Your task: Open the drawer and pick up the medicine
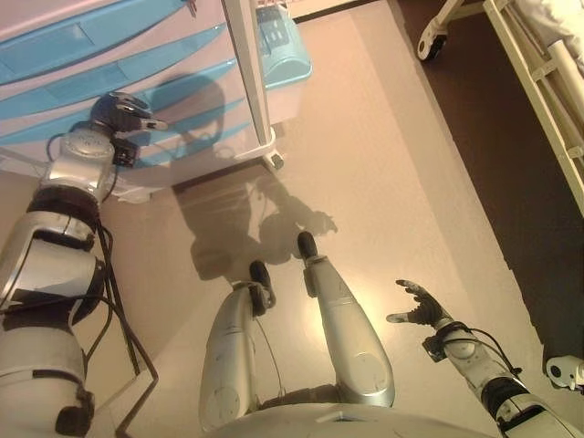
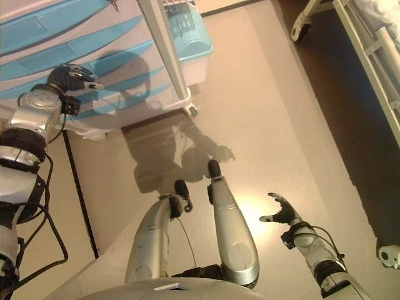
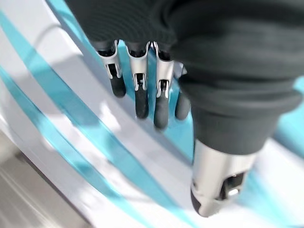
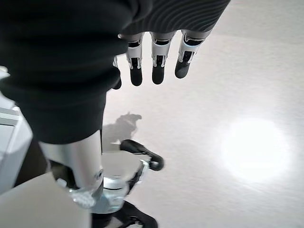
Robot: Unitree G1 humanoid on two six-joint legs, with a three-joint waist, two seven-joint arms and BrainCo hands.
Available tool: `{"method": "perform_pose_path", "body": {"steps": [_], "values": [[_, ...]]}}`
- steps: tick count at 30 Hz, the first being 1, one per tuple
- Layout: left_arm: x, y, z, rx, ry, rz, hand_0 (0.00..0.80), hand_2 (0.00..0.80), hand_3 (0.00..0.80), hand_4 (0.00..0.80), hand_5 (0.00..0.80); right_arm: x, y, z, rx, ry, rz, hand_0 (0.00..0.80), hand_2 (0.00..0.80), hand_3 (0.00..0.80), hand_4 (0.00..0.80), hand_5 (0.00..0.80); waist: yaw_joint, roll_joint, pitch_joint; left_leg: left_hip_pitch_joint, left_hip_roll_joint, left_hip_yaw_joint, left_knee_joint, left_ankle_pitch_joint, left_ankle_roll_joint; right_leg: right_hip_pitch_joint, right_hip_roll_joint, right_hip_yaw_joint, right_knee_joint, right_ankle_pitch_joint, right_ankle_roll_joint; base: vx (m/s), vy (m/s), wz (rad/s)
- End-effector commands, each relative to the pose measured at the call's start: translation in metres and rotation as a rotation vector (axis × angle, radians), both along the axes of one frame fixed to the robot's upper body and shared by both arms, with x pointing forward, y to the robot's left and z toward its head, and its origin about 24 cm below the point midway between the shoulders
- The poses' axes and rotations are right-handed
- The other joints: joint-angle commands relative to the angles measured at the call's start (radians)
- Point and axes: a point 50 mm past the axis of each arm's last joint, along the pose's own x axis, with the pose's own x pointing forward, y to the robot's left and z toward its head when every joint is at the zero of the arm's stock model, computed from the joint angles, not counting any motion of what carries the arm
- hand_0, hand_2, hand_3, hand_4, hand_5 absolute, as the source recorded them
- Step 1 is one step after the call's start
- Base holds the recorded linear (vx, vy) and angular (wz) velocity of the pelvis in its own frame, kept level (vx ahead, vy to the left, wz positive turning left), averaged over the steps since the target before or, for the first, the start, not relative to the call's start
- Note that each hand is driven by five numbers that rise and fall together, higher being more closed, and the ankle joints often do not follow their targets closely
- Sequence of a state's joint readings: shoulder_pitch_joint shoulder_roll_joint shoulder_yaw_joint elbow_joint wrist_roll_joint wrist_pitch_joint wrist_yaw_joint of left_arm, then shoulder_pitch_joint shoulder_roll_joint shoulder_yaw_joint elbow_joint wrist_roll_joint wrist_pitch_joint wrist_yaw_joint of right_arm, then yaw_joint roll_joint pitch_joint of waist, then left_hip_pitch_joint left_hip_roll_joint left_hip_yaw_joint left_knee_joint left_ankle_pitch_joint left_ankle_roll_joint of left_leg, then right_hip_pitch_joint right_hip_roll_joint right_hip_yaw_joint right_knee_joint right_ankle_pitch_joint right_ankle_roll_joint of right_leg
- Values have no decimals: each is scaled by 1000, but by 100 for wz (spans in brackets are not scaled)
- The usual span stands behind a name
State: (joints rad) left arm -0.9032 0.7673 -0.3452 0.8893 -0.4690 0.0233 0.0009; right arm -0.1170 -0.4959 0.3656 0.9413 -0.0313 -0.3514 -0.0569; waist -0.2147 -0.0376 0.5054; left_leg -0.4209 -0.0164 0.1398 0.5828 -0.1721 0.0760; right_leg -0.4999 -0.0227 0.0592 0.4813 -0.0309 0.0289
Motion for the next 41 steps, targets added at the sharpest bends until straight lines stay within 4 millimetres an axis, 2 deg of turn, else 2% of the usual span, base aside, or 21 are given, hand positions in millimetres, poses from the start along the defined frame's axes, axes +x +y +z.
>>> {"method": "perform_pose_path", "body": {"steps": [1,2,4,5,9,10,12,13,14,16,19,22,23,25,30,35,41], "values": [[-17,1,-33,-118,-69,-39,0,0,0,0,0,-22,3,-11,22,24,-6,0,0,0,0,0,38,36,-119,155,-54,0,-141,-53,7,133,-13,-21,-50,-74,3,47,-137,10],[-28,-2,-58,-195,-51,-38,0,0,0,0,0,-26,6,-14,30,34,-5,0,0,0,0,0,57,36,-134,186,-60,-17,-178,-38,1,172,-21,-34,-84,-66,10,59,-146,18],[-43,-6,-89,-248,-11,-52,0,0,0,0,0,-31,10,-18,45,45,-10,0,0,0,0,0,82,35,-157,222,-68,-44,-227,-16,-6,220,-29,-48,-132,-54,18,70,-144,30],[-62,-13,-123,-285,29,-34,0,0,0,0,0,-37,12,-22,55,61,-32,0,0,0,0,0,105,35,-179,259,-75,-72,-264,-1,-14,278,-32,-61,-182,-46,22,91,-149,39],[-116,-25,-197,-426,166,41,0,0,0,0,0,-50,16,-32,70,111,-57,0,0,0,0,0,159,29,-246,342,-78,-118,-359,31,-29,397,-24,-96,-295,-25,24,88,-137,38],[-136,-27,-219,-478,225,85,0,0,0,0,0,-55,17,-35,75,131,-61,0,0,0,0,0,174,28,-264,364,-76,-125,-382,39,-33,424,-22,-110,-317,-22,22,56,-116,37],[-166,-27,-247,-535,313,166,0,0,0,0,0,-60,20,-40,84,155,-64,0,0,0,0,0,194,22,-289,402,-72,-134,-427,53,-39,467,-17,-132,-351,-17,20,37,-107,29],[-174,-27,-254,-545,342,180,0,0,0,0,0,-62,21,-41,87,161,-66,0,0,0,0,0,199,19,-295,412,-71,-135,-438,57,-41,479,-16,-136,-360,-16,19,8,-115,33],[-195,-26,-270,-562,404,223,0,0,0,0,0,-63,21,-43,96,170,-80,0,0,0,0,0,213,14,-311,431,-64,-138,-469,69,-48,504,-12,-152,-382,-13,17,-14,-109,37],[-220,-27,-288,-557,515,256,0,0,0,0,0,-64,23,-45,112,182,-98,0,0,0,0,0,228,6,-334,459,-58,-138,-514,86,-55,534,-6,-171,-411,-8,17,-25,-113,33],[-245,-30,-305,-533,664,253,0,0,0,0,0,-63,26,-48,133,205,-93,0,0,0,0,0,240,-2,-353,485,-48,-135,-563,106,-64,563,0,-189,-445,-2,17,-47,-89,24],[-272,-45,-324,-502,877,160,0,0,0,0,0,-60,36,-52,149,253,-45,0,0,0,0,0,247,-10,-372,508,-42,-116,-600,120,-76,593,2,-214,-497,15,23,-83,-60,13],[-274,-51,-326,-487,904,103,0,0,0,0,0,-59,37,-52,160,267,-45,0,0,0,0,0,248,-11,-376,512,-43,-116,-601,120,-77,599,1,-217,-504,18,24,-59,-23,8],[-277,-59,-330,-546,914,120,0,0,0,0,0,-58,41,-55,188,304,-47,0,0,0,0,0,247,-9,-386,518,-43,-108,-595,111,-74,604,-2,-219,-502,16,25,-38,-6,5],[-270,-79,-332,-556,912,26,0,0,0,0,0,-64,52,-61,272,357,-87,0,0,0,0,0,247,-9,-400,533,-46,-99,-602,107,-67,617,-5,-225,-511,22,29,-3,-6,0],[-261,-83,-330,-504,908,-20,0,0,0,0,0,-70,61,-65,287,384,-59,0,0,0,0,0,232,-4,-409,550,-43,-92,-636,116,-66,620,-2,-217,-520,26,33,-5,-10,-5],[-252,-84,-326,-477,888,-90,0,0,0,0,0,-73,56,-65,247,393,-40,0,0,0,0,0,213,8,-411,559,-42,-77,-640,113,-62,619,-2,-205,-525,31,36,-8,4,-3]]}}
